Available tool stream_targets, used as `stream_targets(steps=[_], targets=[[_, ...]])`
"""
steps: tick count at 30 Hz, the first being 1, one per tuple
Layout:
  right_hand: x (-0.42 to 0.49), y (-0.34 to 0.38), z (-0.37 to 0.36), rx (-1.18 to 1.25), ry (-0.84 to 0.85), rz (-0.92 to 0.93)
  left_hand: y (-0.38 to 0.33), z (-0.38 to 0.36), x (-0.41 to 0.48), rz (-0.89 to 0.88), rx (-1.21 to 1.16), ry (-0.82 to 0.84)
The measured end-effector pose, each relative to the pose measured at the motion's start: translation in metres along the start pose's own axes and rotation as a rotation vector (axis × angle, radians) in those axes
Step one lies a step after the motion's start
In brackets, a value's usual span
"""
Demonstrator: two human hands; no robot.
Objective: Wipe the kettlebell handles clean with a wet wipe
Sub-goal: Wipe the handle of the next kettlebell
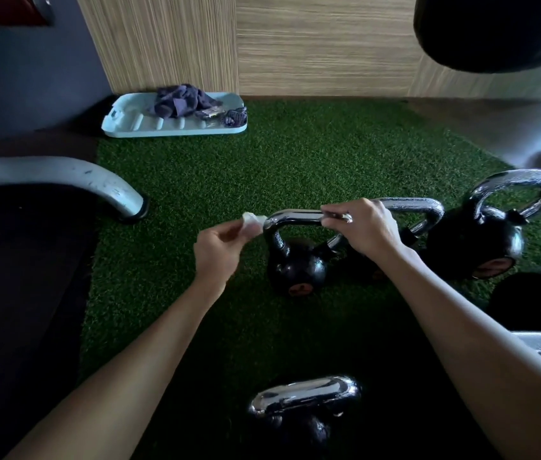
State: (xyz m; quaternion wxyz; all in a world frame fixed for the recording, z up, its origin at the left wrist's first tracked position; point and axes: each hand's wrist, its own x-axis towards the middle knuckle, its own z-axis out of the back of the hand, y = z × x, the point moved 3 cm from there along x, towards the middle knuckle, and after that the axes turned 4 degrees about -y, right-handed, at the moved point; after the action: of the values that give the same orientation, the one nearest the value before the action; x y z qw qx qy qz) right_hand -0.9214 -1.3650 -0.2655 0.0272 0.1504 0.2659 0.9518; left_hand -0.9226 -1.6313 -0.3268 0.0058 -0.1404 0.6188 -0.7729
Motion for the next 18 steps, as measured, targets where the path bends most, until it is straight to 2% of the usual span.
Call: stream_targets(steps=[3, 4, 6, 8, 13, 18], targets=[[-0.020, 0.021, -0.003, 0.167, -0.130, -0.038, -0.024, 0.014, -0.001, 0.106, -0.321, 0.094], [-0.026, 0.029, -0.008, 0.351, -0.078, -0.066, -0.033, 0.014, -0.002, 0.122, -0.348, 0.155], [-0.037, 0.047, -0.018, 0.798, 0.137, -0.155, -0.044, 0.012, -0.003, 0.128, -0.363, 0.240], [-0.042, 0.055, -0.021, 1.019, 0.268, -0.226, -0.051, 0.009, -0.004, 0.113, -0.351, 0.257], [-0.046, 0.057, -0.023, 1.008, 0.312, -0.173, -0.061, 0.004, -0.006, 0.029, -0.203, 0.274], [-0.047, 0.051, -0.022, 1.033, 0.174, -0.271, -0.069, -0.007, 0.001, -0.187, 0.186, 0.478]])
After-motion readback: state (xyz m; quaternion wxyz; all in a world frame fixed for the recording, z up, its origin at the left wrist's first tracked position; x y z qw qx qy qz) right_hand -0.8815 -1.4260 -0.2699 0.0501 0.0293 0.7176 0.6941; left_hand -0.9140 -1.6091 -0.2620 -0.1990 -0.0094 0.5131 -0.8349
